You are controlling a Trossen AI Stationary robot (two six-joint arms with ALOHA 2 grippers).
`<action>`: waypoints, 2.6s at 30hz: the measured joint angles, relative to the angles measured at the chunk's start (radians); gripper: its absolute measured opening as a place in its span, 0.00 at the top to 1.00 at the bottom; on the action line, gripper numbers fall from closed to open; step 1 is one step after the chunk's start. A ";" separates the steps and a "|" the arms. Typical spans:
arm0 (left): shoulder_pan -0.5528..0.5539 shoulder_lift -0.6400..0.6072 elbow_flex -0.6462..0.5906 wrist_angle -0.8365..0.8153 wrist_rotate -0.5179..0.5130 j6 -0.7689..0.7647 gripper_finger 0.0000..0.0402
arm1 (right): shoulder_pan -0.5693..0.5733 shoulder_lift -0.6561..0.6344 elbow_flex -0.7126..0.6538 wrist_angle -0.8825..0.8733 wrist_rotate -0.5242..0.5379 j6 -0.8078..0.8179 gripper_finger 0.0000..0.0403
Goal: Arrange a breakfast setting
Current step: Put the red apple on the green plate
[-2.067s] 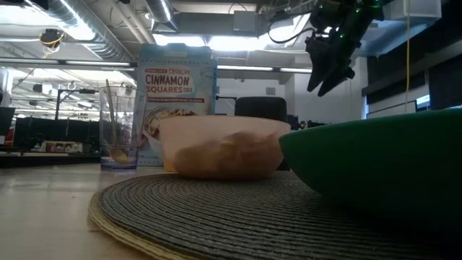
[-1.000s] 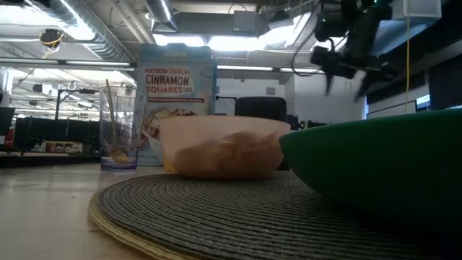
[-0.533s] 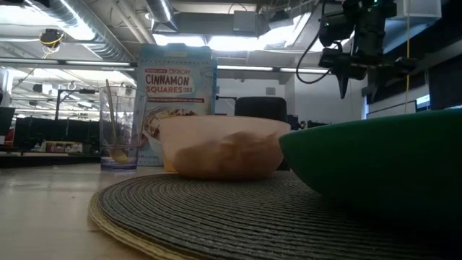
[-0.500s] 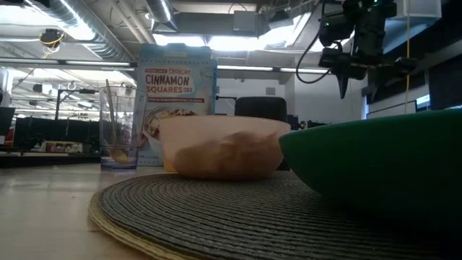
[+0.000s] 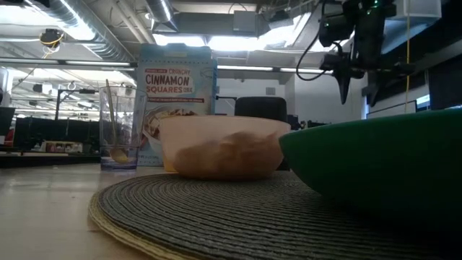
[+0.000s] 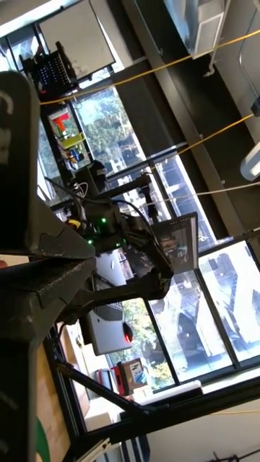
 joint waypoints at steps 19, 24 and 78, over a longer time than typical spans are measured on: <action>0.000 0.000 0.000 0.000 0.000 0.000 1.00 | -0.085 0.121 -0.087 0.127 -0.112 -0.145 0.03; 0.000 0.000 0.000 0.000 0.000 0.000 1.00 | -0.119 0.187 -0.087 0.147 -0.100 -0.181 0.06; 0.000 0.000 0.000 0.000 0.000 0.000 1.00 | -0.129 0.312 -0.018 0.122 -0.153 -0.264 0.67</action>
